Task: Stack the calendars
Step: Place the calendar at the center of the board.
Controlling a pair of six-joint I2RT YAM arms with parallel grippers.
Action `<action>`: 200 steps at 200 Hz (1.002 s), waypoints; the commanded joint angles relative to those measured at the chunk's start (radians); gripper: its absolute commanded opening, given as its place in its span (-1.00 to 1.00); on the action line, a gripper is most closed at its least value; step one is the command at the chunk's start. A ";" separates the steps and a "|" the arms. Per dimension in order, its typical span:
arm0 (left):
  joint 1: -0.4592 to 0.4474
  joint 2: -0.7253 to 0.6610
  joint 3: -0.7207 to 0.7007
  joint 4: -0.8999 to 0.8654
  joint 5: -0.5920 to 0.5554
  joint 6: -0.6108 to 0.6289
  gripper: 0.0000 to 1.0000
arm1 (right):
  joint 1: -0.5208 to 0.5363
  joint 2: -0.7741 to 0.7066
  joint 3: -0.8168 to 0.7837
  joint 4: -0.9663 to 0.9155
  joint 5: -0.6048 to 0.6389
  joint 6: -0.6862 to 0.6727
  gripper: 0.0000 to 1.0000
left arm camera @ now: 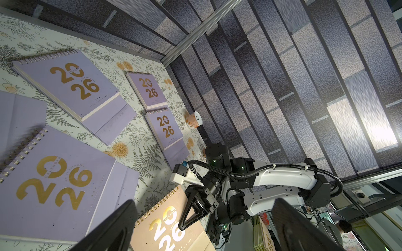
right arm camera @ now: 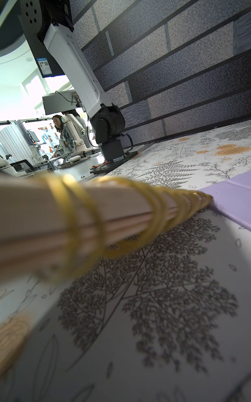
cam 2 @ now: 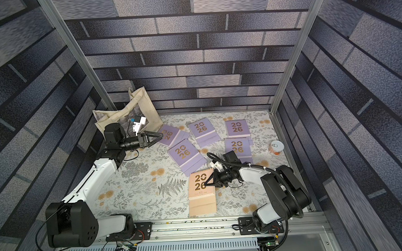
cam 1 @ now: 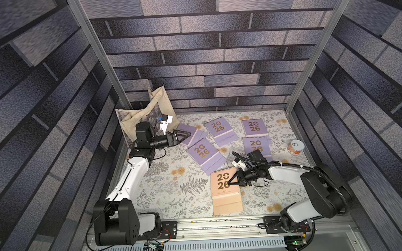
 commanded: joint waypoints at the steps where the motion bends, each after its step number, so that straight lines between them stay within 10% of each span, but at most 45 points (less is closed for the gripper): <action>1: 0.011 -0.007 -0.009 0.021 0.014 0.011 1.00 | -0.006 0.040 0.030 -0.071 0.009 -0.017 -1.00; 200: 0.031 0.004 -0.014 0.021 0.017 0.018 1.00 | -0.007 0.121 0.037 -0.073 0.133 -0.005 -0.91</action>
